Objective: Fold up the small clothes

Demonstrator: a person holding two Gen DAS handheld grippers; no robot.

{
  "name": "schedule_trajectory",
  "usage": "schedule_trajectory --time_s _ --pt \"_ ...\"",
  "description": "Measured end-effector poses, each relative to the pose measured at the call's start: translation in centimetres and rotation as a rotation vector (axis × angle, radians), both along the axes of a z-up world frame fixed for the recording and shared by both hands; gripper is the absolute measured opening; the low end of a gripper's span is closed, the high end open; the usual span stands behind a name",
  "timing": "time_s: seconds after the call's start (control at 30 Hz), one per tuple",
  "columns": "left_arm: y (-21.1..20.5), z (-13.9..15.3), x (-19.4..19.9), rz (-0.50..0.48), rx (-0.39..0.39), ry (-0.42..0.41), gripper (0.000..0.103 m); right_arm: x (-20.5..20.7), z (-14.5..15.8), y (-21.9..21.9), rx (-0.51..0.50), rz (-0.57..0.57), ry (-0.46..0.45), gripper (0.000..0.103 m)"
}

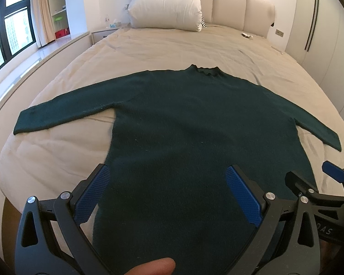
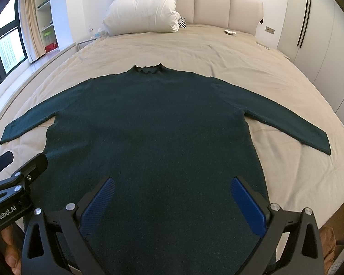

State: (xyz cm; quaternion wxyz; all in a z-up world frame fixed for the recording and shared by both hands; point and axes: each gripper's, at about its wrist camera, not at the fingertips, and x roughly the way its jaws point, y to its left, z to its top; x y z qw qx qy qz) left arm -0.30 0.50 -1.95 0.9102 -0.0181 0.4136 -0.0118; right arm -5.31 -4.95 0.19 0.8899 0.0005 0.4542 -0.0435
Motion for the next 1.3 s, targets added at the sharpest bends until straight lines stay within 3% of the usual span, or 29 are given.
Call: schedule_trajectory --time_s 0.13,0.37,0.47,0.7,0.77,0.87,1.0,1.17,1.3 --pt "0.3 -0.1 0.0 -0.006 -0.015 -0.012 0.103 0.0 0.1 0.1 -0.001 0.005 0.008 0.103" --pt "2.7 -0.7 0.8 -0.045 -0.185 0.002 0.103 0.8 0.0 0.4 -0.006 0.015 0.024 0.103" --pt "5.3 -0.6 1.8 -0.059 -0.331 0.018 0.103 1.2 0.0 0.7 -0.009 0.023 0.028 0.103" --pt "16.2 -0.3 4.1 0.026 -0.754 -0.09 0.103 2.4 0.4 2.0 -0.019 0.047 0.015 0.103" --pt "19.7 -0.9 4.7 0.085 -0.842 -0.099 0.103 2.8 0.4 2.6 -0.025 0.06 0.02 0.103" --pt "23.6 -2.1 5.3 0.097 -0.947 -0.073 0.103 3.3 0.2 3.5 -0.032 0.078 0.028 0.103" --pt "29.9 -3.9 5.3 0.238 -1.084 -0.131 0.103 4.0 -0.2 4.3 -0.044 0.093 0.043 0.103" --pt "39.7 -7.3 4.1 0.582 -1.249 -0.281 0.102 4.7 -1.0 4.4 -0.042 0.088 0.07 0.103" --pt "43.7 -9.5 3.9 0.793 -1.245 -0.329 0.095 5.3 -1.6 4.7 -0.043 0.087 0.086 0.103"
